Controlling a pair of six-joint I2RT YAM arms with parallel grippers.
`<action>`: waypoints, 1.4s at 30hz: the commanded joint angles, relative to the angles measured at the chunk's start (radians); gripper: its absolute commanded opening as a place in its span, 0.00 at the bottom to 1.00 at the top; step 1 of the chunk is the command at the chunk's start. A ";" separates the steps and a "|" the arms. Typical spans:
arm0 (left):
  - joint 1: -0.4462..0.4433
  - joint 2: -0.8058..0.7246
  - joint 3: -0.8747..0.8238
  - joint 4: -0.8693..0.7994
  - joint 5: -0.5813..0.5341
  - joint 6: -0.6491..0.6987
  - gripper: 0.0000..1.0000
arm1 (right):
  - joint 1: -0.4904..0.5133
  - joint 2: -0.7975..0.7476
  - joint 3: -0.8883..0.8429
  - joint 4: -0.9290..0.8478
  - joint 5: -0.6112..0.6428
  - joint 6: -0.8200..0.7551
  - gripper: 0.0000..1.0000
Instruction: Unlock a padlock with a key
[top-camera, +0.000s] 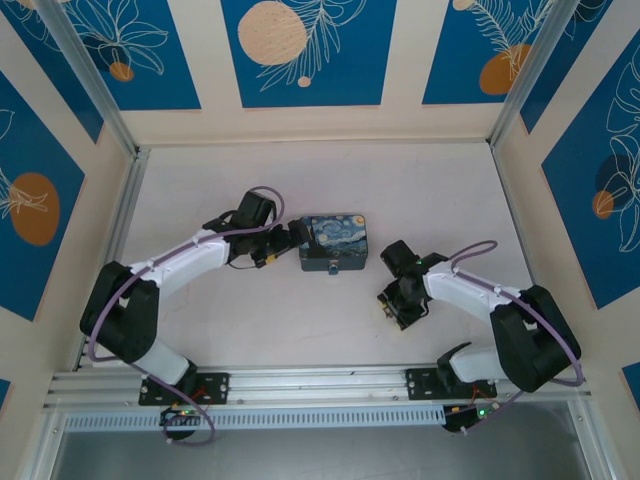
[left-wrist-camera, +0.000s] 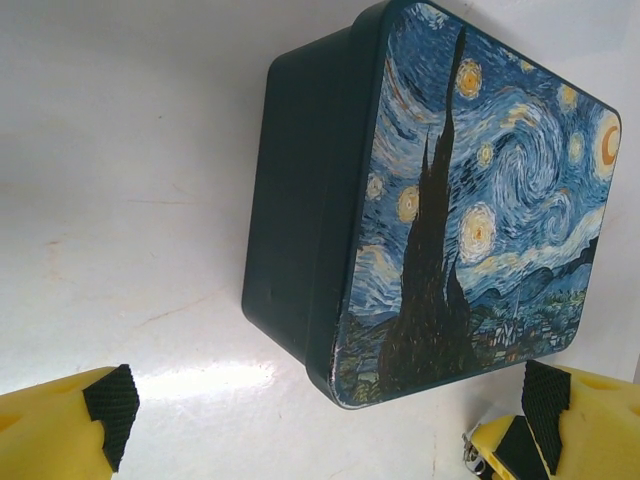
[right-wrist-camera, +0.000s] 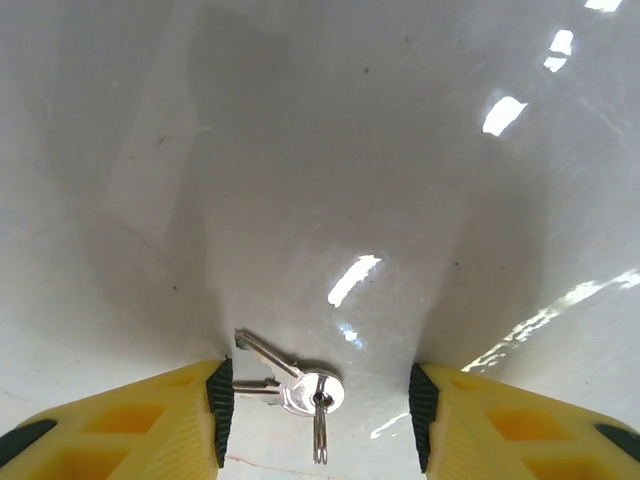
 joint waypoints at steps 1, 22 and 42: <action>-0.012 0.011 0.030 0.020 0.035 0.016 1.00 | -0.015 0.042 0.025 -0.027 -0.003 0.012 0.51; -0.012 -0.042 -0.001 0.035 0.050 0.016 1.00 | 0.006 0.200 0.098 -0.056 -0.027 -0.035 0.28; -0.013 -0.079 -0.001 -0.016 0.033 0.026 1.00 | 0.008 0.102 0.085 0.057 0.025 -0.415 0.00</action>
